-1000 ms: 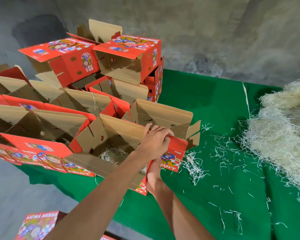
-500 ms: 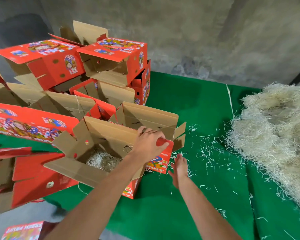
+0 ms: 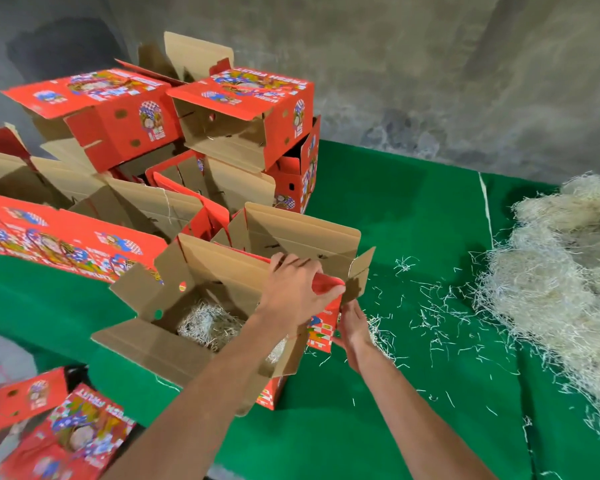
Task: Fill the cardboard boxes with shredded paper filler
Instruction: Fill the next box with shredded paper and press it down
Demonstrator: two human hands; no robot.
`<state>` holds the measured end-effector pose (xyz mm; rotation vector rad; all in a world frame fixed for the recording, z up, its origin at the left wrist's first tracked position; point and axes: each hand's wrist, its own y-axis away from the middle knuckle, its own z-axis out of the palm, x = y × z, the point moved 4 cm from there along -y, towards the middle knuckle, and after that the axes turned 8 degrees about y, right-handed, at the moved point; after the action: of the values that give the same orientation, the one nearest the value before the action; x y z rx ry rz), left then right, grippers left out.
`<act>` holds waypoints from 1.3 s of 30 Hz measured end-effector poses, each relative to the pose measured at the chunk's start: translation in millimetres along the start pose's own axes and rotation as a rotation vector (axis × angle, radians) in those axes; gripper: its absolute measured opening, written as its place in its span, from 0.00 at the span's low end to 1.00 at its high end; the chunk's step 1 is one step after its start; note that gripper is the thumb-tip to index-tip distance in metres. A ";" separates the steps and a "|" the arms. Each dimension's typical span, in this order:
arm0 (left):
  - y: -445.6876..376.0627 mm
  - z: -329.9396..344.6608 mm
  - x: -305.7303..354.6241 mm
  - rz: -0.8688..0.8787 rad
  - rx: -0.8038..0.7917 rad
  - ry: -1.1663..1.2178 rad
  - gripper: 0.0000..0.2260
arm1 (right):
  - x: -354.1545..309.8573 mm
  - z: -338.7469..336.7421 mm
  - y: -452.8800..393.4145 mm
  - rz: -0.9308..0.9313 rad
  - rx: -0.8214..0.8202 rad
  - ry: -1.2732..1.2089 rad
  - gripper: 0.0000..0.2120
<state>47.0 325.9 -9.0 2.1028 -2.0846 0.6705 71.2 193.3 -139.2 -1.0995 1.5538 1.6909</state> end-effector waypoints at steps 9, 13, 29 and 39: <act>-5.9 -9.2 -32.1 -0.038 0.051 -0.035 0.27 | -6.0 42.4 -6.8 -0.029 -0.142 0.041 0.17; -4.9 -10.2 -41.9 0.001 0.088 -0.026 0.20 | -10.5 59.1 -0.8 -0.107 -0.221 0.032 0.18; 30.1 -6.5 -38.1 -0.163 0.060 -0.114 0.26 | -0.6 90.5 54.5 -0.179 -0.293 -0.113 0.34; 51.6 -7.2 -23.9 -0.164 0.025 -0.023 0.27 | 30.2 116.7 67.5 0.022 -0.125 -0.295 0.26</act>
<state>-4.0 347.9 -23.5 2.2733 -1.8972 0.6566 -22.4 294.9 -134.3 -0.8482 1.2945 1.8895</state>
